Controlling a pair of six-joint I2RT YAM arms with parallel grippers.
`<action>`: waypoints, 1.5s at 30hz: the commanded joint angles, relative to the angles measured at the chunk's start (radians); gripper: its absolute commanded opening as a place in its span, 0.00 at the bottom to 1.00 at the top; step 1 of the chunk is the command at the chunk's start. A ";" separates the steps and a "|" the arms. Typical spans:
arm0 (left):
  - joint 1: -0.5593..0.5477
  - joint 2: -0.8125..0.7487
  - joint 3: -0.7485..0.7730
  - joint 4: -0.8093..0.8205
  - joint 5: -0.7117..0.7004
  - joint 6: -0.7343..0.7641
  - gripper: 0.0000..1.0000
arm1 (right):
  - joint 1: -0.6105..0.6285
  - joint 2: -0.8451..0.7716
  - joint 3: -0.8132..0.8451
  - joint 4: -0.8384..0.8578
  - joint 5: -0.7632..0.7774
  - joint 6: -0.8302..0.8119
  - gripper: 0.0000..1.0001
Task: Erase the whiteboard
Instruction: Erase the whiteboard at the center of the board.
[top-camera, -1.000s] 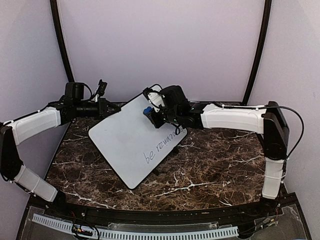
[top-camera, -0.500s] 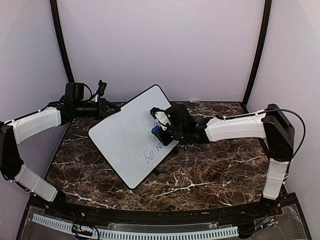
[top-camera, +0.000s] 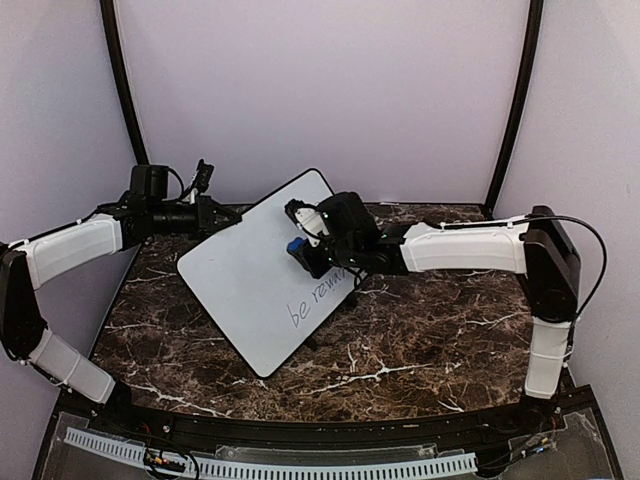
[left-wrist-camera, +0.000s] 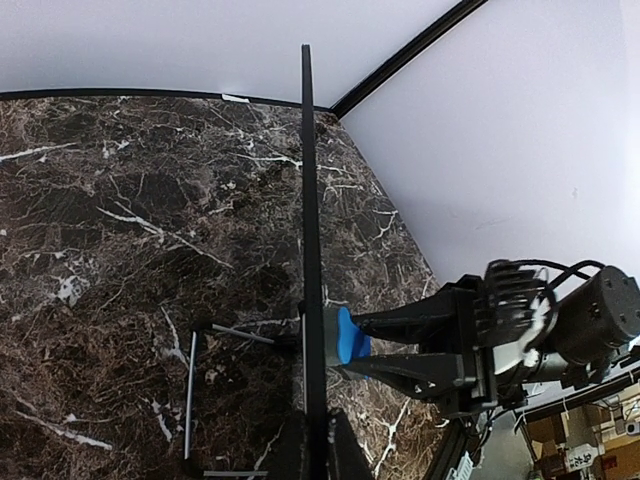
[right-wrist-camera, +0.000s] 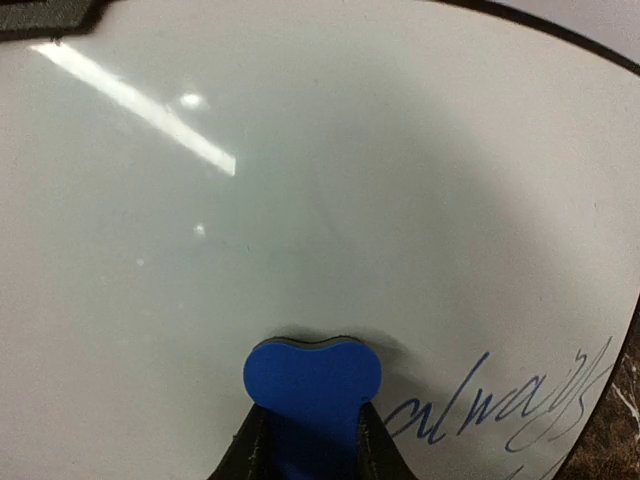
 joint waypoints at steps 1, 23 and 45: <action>-0.016 -0.020 0.003 0.068 0.072 0.004 0.00 | 0.045 0.096 0.211 -0.026 -0.027 -0.065 0.20; -0.016 -0.028 -0.006 0.091 0.087 -0.013 0.00 | -0.052 0.099 -0.002 0.336 0.037 0.067 0.20; -0.016 -0.028 -0.016 0.119 0.102 -0.032 0.00 | 0.202 0.201 -0.048 0.637 -0.033 0.009 0.20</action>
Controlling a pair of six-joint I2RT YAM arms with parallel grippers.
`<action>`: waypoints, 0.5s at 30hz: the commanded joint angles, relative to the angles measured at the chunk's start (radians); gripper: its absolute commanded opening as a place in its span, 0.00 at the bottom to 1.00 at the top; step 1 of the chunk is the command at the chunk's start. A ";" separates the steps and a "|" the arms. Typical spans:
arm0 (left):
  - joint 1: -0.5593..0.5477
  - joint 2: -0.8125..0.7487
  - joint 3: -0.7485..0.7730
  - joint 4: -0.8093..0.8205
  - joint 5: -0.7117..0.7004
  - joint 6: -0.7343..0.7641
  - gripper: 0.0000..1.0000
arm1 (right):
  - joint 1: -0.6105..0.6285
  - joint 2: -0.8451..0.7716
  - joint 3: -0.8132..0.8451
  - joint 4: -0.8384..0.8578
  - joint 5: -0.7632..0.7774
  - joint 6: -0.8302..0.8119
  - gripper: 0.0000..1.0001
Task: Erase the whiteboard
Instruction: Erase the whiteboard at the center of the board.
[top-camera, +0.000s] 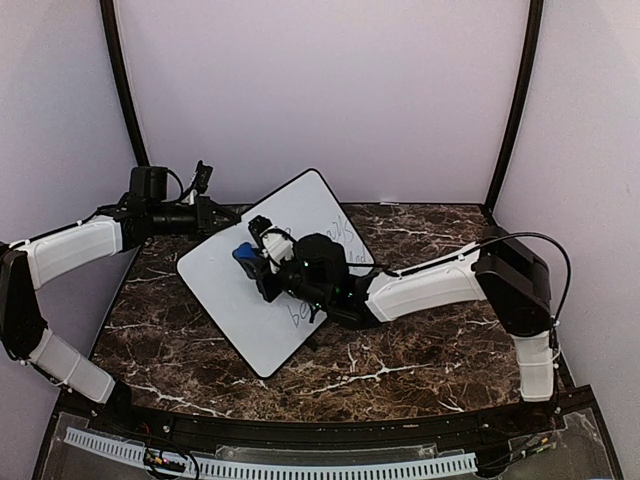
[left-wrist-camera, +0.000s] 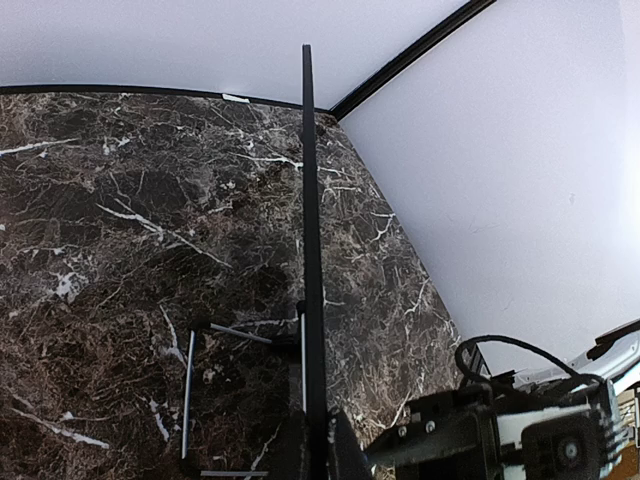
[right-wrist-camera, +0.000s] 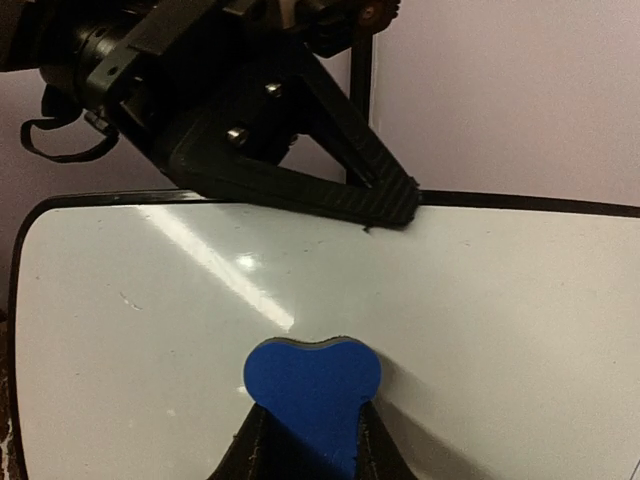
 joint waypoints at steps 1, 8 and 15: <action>-0.023 -0.028 -0.001 0.094 0.093 0.000 0.00 | 0.052 0.033 0.009 -0.064 -0.060 -0.010 0.20; -0.023 -0.032 -0.002 0.097 0.094 -0.002 0.00 | -0.012 0.031 0.021 -0.126 -0.004 0.056 0.20; -0.023 -0.037 -0.004 0.099 0.095 -0.002 0.00 | -0.180 0.035 0.032 -0.193 0.046 0.134 0.20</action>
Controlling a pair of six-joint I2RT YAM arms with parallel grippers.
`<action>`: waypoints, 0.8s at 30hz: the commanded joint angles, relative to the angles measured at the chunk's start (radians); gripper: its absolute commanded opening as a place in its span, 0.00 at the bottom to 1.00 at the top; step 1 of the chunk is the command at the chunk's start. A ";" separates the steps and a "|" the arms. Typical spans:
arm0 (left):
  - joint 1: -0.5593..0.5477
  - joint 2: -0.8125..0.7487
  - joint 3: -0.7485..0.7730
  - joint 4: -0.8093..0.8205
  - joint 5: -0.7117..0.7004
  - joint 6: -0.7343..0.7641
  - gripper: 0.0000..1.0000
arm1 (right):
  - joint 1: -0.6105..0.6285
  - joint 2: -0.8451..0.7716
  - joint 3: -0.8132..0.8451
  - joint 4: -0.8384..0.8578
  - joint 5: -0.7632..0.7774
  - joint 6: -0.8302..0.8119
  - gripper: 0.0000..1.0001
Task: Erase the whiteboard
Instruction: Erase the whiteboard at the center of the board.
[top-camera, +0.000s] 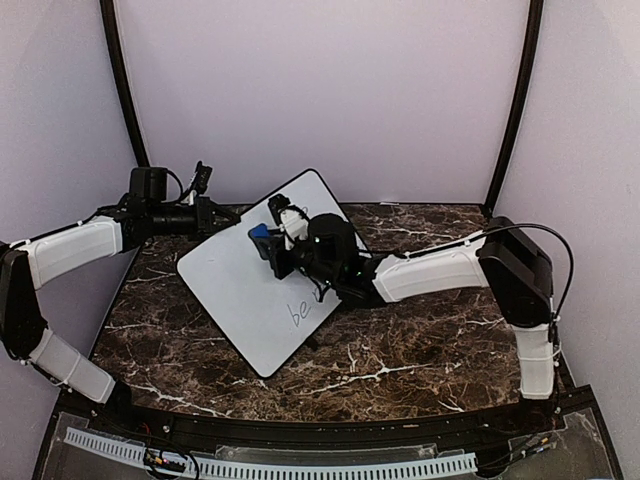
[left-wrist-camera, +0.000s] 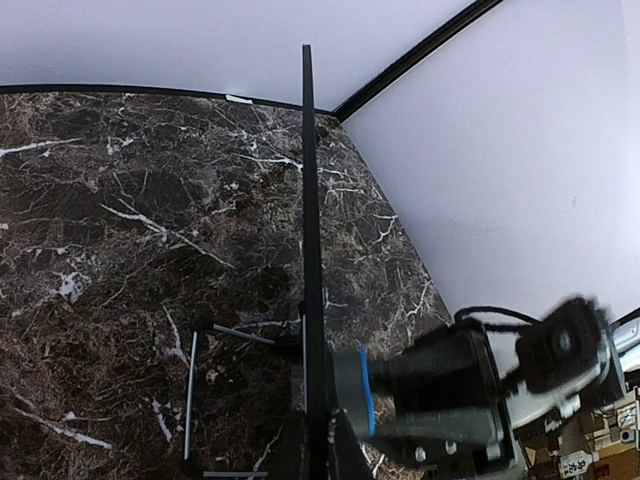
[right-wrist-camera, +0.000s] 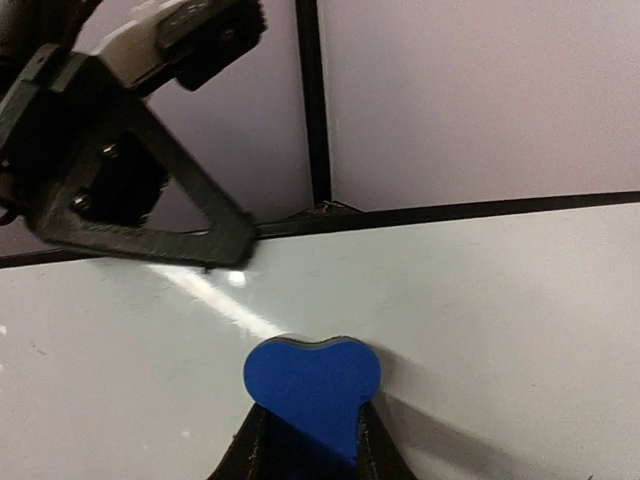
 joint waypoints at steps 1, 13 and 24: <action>-0.024 -0.038 0.001 0.091 0.096 -0.002 0.00 | -0.140 0.040 0.012 -0.159 0.096 0.060 0.20; -0.024 -0.033 0.001 0.092 0.095 -0.003 0.00 | -0.043 0.030 0.046 -0.183 0.080 -0.048 0.20; -0.024 -0.033 -0.001 0.094 0.095 -0.005 0.00 | 0.166 0.020 0.140 -0.248 0.023 -0.178 0.20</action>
